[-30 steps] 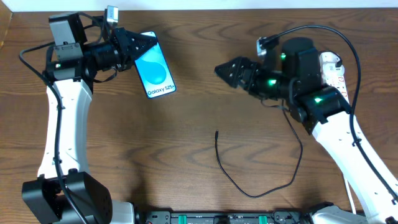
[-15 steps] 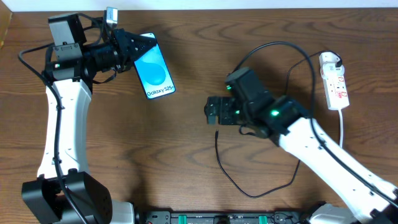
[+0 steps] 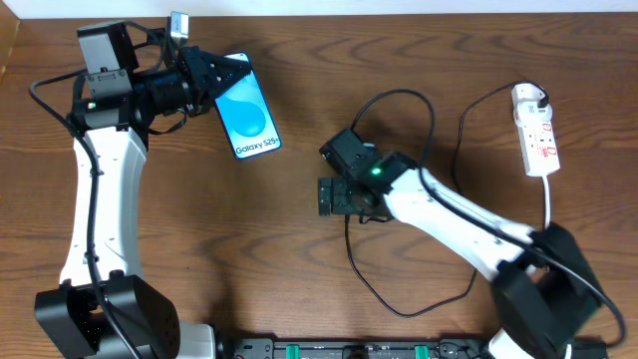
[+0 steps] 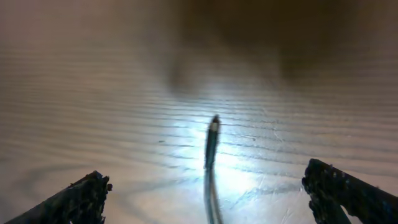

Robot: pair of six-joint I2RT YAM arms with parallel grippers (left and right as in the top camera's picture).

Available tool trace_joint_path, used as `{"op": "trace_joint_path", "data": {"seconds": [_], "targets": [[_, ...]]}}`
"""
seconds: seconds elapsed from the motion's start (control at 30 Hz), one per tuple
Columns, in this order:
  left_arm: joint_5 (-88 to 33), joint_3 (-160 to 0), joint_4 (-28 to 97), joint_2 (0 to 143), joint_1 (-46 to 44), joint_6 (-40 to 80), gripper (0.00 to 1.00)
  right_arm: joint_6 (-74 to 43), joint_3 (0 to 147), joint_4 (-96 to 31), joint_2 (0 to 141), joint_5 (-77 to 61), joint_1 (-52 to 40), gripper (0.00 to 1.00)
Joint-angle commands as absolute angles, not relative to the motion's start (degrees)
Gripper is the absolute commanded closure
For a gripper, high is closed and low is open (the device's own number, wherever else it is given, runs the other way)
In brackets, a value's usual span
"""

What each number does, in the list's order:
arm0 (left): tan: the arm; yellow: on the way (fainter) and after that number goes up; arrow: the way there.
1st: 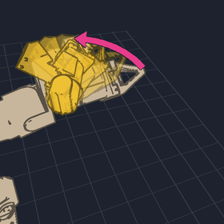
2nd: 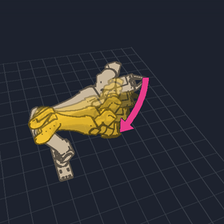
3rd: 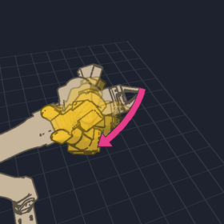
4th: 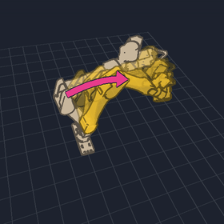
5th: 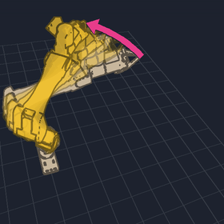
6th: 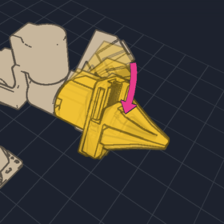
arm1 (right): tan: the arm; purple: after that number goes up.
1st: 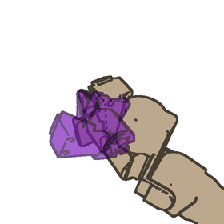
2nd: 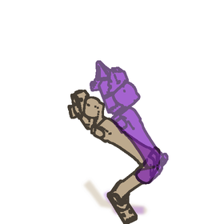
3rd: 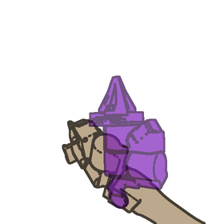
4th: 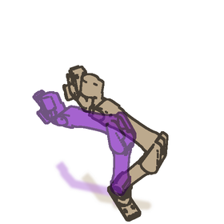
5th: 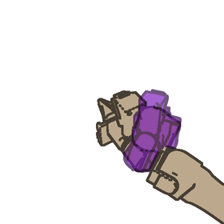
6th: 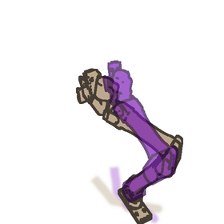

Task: Plug charger to phone and switch on socket
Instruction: 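Move the right gripper down toward the black charger cable end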

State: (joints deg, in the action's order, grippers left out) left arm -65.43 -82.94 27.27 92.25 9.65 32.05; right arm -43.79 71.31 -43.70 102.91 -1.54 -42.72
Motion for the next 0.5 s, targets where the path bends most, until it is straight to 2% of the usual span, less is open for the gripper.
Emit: {"op": "trace_joint_path", "data": {"seconds": [0.0,0.47], "targets": [[-66.41,-83.37,27.42,91.74,9.96,31.51,0.92,-45.45,72.14,-44.42,106.0,-2.11,-43.4,0.03],[-66.41,-83.37,27.44,91.74,9.96,31.51,0.93,-48.51,71.77,-47.37,108.01,1.58,-47.16,0.09]]}}
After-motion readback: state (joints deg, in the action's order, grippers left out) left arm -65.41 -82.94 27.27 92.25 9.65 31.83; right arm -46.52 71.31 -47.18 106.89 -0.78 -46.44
